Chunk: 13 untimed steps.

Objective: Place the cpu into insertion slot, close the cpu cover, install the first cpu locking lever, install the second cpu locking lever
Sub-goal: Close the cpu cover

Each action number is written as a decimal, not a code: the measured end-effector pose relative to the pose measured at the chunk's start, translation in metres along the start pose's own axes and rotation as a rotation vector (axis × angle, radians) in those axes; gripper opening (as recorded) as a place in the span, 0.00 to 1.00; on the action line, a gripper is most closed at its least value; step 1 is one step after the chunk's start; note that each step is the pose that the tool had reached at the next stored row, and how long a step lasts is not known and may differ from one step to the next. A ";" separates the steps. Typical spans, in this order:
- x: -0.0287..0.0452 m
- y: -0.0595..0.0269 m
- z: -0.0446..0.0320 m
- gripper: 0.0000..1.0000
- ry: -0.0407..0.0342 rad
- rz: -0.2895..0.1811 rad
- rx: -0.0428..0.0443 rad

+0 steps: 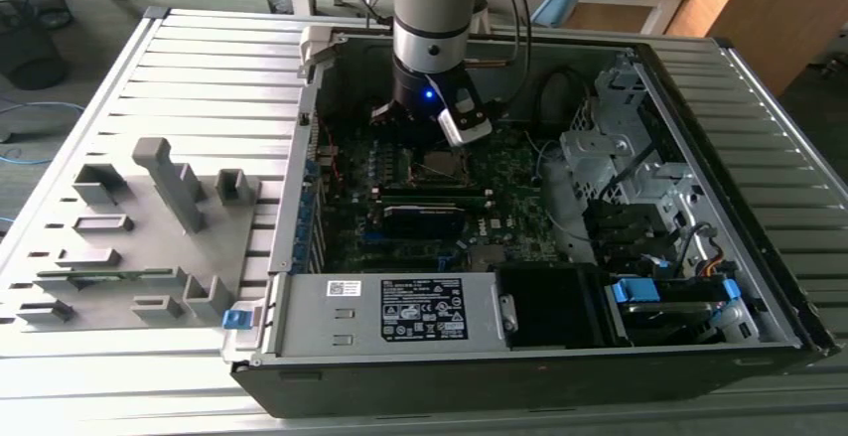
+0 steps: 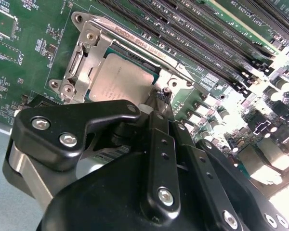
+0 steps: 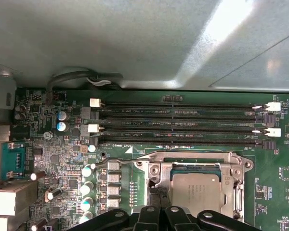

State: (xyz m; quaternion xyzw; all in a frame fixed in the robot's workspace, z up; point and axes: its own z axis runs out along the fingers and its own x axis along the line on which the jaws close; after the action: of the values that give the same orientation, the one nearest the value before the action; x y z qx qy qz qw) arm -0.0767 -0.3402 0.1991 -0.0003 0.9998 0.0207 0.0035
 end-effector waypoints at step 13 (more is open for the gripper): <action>-0.0001 0.0001 0.0001 0.11 -0.0007 0.000 -0.0010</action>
State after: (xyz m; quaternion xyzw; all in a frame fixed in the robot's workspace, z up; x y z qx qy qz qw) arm -0.0766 -0.3401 0.1991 -0.0003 0.9998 0.0212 0.0038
